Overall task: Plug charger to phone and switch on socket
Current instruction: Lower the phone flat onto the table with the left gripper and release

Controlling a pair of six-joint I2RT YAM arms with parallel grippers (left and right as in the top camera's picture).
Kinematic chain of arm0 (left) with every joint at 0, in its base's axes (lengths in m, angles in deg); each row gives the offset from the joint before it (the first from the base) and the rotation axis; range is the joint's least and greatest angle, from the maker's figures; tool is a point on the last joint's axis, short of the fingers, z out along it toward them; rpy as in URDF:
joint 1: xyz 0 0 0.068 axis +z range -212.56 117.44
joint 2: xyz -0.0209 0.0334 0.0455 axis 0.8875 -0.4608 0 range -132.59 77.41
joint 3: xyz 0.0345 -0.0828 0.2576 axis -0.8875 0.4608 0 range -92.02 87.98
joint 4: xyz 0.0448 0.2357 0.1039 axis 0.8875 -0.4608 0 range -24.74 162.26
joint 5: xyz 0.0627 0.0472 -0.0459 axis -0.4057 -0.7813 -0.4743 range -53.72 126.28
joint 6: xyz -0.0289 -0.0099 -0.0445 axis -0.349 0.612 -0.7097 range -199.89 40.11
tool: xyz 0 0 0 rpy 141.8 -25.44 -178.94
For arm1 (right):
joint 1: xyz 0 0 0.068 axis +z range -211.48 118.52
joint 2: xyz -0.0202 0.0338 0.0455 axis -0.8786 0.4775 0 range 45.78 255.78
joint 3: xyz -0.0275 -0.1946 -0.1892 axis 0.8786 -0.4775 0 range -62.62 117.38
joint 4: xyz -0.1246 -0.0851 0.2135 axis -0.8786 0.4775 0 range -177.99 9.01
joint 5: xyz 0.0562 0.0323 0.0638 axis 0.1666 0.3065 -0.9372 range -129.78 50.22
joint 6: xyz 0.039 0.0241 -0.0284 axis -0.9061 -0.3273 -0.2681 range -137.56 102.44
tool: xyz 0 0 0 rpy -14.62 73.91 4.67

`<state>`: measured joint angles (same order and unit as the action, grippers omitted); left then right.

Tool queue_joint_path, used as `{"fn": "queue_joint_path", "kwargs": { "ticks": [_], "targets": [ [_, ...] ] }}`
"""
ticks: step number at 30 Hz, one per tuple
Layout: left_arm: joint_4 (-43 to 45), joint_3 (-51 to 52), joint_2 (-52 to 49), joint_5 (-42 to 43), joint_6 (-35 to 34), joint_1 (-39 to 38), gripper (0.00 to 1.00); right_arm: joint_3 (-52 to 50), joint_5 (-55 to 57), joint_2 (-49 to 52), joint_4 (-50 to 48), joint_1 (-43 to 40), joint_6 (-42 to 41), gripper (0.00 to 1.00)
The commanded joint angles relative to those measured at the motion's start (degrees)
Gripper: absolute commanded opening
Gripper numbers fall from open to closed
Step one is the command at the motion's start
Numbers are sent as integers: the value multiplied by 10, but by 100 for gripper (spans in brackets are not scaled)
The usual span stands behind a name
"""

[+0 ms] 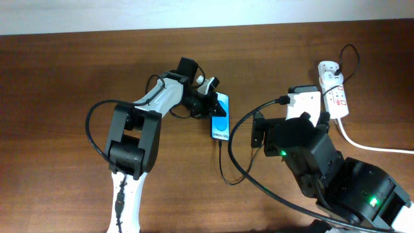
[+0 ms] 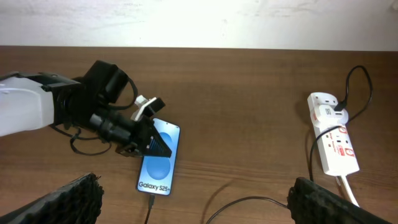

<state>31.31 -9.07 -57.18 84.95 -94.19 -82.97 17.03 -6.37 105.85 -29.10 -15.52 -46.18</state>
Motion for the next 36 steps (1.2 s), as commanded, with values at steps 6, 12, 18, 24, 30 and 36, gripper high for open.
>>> {"fn": "queue_joint_path", "kwargs": {
  "ticks": [6, 12, 18, 24, 30, 36],
  "targets": [
    [-10, -5, -5, -40, 18, -1, 31, 1, 0, 3, -6, -27, -34, 99],
    [-22, -5, -5, -77, 17, -1, 41, 1, -8, 5, -5, -58, -34, 99],
    [-29, -5, -5, -86, 15, -1, 55, 1, -16, 18, 7, -91, -87, 98],
    [-61, -5, -5, -212, -28, -1, 80, 1, -42, 33, 17, -113, -90, 99],
    [-63, -5, -5, -215, -28, -2, 99, 1, -45, 49, 14, -113, -90, 98],
    [-63, -5, -5, -215, -28, -2, 99, 1, -45, 90, 4, -113, -90, 98]
  ]
}}
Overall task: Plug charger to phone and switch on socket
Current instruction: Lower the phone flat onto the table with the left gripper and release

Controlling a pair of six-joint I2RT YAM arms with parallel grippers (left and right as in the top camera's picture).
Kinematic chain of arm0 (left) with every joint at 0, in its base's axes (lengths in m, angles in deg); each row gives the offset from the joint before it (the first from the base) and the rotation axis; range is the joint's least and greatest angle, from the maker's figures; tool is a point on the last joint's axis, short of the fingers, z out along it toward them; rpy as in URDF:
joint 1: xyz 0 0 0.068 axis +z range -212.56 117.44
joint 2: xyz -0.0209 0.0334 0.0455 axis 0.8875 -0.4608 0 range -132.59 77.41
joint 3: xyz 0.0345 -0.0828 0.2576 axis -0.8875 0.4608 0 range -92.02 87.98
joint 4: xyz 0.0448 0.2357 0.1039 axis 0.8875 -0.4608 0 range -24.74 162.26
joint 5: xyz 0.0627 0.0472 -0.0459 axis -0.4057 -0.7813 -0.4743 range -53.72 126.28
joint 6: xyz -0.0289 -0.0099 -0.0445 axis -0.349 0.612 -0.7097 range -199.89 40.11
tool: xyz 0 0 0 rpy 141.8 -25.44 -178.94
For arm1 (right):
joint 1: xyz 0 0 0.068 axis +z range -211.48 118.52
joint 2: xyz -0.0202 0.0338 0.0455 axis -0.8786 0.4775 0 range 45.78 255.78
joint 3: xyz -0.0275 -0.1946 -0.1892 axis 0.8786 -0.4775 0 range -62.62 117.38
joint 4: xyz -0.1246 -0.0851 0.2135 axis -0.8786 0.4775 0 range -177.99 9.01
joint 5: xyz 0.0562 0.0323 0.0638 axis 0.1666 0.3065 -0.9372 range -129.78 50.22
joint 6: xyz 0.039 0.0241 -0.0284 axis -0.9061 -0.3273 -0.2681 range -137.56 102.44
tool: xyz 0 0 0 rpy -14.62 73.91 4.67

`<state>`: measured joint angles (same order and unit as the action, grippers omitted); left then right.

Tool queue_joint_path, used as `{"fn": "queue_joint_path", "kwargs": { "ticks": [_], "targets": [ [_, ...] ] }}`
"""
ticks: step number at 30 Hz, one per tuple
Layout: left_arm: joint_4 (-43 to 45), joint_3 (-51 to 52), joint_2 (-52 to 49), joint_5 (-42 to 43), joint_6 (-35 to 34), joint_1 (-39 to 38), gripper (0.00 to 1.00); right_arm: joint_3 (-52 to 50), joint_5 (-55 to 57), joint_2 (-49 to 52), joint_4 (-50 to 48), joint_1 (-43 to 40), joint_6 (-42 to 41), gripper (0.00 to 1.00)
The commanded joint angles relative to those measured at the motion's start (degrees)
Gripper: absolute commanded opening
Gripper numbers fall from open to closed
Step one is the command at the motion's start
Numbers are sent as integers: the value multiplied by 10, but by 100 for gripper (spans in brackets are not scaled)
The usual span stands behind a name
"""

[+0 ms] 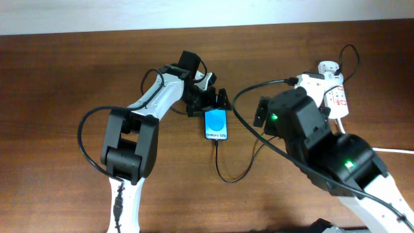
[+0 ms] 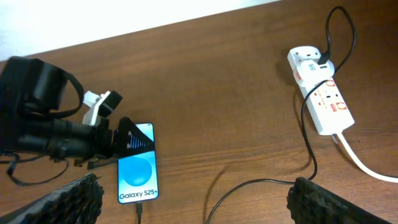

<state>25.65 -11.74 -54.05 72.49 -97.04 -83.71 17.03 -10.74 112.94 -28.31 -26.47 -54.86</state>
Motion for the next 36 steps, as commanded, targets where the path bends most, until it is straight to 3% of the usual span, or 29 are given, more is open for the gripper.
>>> {"fn": "queue_joint_path", "kwargs": {
  "ticks": [1, 36],
  "targets": [
    [-6, 22, -36, -91, 0, 5, 99, 1, -2, 26, -3, -3, -3, 99],
    [-37, 22, -36, -123, 1, 6, 99, 1, -38, 48, -3, -3, -24, 99]
  ]
}}
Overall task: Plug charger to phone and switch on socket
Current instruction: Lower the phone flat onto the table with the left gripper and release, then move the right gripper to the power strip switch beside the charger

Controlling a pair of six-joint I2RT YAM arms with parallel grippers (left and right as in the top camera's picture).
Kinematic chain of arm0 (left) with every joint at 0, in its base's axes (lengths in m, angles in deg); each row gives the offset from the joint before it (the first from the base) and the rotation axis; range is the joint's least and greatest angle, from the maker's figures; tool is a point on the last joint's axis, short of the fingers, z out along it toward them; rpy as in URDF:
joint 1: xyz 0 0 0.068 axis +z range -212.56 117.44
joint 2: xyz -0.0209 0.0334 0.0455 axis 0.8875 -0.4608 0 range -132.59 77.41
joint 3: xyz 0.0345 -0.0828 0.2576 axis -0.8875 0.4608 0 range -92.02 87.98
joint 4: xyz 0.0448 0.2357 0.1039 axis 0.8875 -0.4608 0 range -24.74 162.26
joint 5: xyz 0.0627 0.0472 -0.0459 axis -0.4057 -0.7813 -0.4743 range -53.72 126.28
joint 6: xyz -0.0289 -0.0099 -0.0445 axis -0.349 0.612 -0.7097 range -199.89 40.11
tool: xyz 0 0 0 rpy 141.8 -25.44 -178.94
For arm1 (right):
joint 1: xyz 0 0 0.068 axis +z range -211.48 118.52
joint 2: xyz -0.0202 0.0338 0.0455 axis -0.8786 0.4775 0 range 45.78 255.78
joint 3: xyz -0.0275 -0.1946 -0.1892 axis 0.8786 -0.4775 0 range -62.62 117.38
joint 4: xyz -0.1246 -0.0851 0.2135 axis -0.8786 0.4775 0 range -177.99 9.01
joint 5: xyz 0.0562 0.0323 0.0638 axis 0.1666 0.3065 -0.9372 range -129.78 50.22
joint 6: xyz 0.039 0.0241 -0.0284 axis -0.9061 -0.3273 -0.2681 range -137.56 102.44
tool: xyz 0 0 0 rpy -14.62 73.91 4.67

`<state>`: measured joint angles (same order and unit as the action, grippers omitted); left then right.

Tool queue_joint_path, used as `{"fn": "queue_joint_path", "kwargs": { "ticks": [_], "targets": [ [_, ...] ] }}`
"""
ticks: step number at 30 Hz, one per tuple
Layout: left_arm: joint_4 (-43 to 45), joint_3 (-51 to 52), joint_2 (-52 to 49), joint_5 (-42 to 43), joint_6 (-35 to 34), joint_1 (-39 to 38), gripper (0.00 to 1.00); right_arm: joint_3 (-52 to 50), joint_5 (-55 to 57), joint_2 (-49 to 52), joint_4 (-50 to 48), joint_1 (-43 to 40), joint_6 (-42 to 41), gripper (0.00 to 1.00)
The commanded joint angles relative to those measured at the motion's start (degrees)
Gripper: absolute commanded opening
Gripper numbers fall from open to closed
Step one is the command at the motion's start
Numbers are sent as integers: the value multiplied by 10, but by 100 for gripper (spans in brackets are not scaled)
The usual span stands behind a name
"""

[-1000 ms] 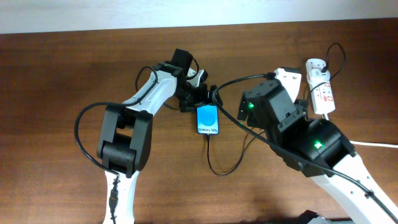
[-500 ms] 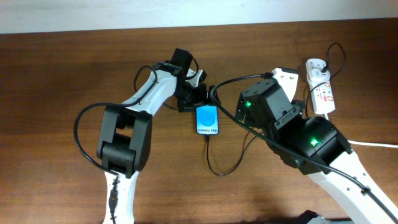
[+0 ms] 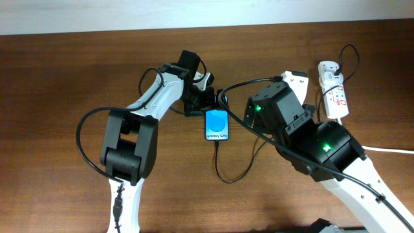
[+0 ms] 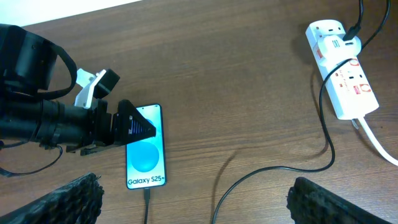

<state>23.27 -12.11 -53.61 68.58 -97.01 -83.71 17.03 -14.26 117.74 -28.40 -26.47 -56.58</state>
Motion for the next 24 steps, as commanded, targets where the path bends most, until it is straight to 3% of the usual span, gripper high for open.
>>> {"fn": "queue_joint_path", "kwargs": {
  "ticks": [1, 6, 10, 12, 15, 18, 19, 24],
  "targets": [
    [-13, 26, -41, -84, 0, 6, 99, 1, -3, 0, -2, -3, -7, 98],
    [-41, 24, -35, -99, 0, 21, 99, 1, -13, 0, 7, -36, -7, 99],
    [-87, 24, 12, -168, 0, 41, 99, 1, -72, 0, 32, -139, -7, 98],
    [-93, 24, 65, -207, 0, 43, 99, 1, -92, 0, 37, -209, -7, 66],
    [-94, 24, 154, -264, 0, 39, 99, 1, -95, 6, 37, -308, -7, 32],
    [-101, 24, 247, -308, 0, 35, 99, 1, -104, 29, 38, -379, -4, 11],
    [-104, 24, 281, -324, 0, 33, 99, 1, -115, 42, 37, -404, -4, 4],
    [-141, 26, 461, -434, -8, 5, 99, 17, -172, 125, 17, -524, 16, 4]
  ]
}}
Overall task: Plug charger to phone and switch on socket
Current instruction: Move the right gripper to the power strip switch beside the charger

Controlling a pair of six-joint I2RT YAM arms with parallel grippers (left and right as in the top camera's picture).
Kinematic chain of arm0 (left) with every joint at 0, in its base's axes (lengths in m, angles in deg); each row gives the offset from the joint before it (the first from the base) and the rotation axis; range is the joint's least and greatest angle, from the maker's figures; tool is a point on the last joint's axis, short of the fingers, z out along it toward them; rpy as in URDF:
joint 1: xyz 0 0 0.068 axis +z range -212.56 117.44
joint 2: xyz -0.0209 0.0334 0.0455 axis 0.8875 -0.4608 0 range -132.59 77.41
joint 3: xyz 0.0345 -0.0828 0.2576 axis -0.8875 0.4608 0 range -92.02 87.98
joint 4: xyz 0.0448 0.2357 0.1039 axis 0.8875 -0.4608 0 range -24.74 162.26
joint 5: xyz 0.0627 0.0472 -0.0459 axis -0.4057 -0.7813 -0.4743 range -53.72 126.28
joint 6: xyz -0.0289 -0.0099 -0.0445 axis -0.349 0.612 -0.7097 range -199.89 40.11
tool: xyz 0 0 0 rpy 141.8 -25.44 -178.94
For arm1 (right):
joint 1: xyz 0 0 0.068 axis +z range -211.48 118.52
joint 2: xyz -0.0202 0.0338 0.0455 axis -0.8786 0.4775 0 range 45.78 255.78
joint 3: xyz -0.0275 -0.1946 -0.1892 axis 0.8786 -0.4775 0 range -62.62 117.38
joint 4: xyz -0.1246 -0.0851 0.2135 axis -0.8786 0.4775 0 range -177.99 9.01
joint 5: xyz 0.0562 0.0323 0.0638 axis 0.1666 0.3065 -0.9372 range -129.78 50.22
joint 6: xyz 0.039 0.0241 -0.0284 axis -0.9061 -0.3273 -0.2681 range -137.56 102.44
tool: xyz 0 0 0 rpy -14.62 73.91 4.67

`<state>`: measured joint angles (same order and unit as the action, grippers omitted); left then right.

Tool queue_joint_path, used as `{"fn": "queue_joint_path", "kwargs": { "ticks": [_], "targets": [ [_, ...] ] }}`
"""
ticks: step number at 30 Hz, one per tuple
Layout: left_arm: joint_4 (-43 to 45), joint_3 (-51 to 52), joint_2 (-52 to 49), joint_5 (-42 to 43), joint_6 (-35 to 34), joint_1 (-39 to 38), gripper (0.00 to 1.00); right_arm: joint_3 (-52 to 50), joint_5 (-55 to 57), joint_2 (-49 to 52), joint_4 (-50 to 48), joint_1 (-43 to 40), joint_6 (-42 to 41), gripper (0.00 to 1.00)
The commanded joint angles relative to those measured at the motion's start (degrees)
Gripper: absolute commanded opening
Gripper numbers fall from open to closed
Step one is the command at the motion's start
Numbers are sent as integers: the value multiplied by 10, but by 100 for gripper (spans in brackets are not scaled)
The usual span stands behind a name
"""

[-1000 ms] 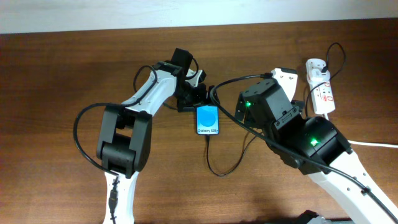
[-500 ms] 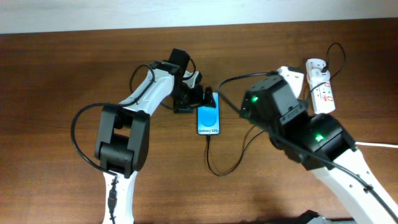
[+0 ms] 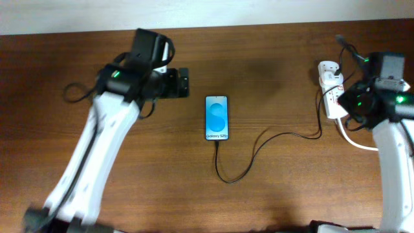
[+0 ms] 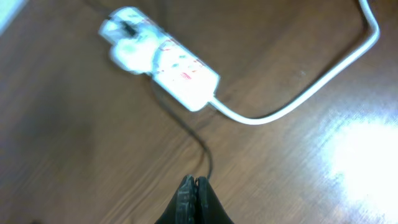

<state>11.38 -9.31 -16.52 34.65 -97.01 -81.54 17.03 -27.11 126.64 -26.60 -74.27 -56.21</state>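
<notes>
The phone (image 3: 217, 118) lies flat mid-table with its blue screen lit. The black charger cable (image 3: 228, 178) runs from its near end, loops right and climbs to the white power strip (image 3: 333, 97). A white charger plug (image 4: 127, 46) sits in the strip's far socket. My left gripper (image 3: 182, 84) hangs left of the phone, clear of it, too blurred to read its jaws. My right gripper (image 4: 194, 184) is shut on nothing, low over the wood beside the black cable (image 4: 200, 144), just short of the power strip (image 4: 168, 71). The switch positions are unreadable.
The strip's thick white mains lead (image 4: 298, 93) curves off to the right across the brown table (image 3: 291, 52). My right arm (image 3: 381, 97) stands over the table's right edge and my left arm (image 3: 97, 149) crosses the left half.
My left gripper has come off the phone's far end and now hangs to its left. My right arm has moved from beside the phone to the power strip, and its jaws have shut.
The phone lay tilted, cable in its near end, my left gripper at its far end and my right gripper wide open. Then the phone lay straight and stayed so. Now both arms are away from it, the right one at the strip.
</notes>
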Motion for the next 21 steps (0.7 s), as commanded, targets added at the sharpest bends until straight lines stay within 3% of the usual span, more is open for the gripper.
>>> {"fn": "queue_joint_path", "kwargs": {
  "ticks": [1, 10, 15, 21],
  "targets": [
    [-31, -2, 124, -113, -12, -21, 99, 26, -57, 52, -1, -61, 22, 4],
    [-162, -2, 366, -188, -32, -33, 99, 193, -104, 270, 25, -112, 56, 4],
    [-237, -2, 435, -187, -32, -33, 99, 264, -159, 359, 25, -112, 69, 4],
    [-356, -2, 474, -187, -31, -33, 99, 276, -156, 402, -17, -112, 70, 4]
  ]
}}
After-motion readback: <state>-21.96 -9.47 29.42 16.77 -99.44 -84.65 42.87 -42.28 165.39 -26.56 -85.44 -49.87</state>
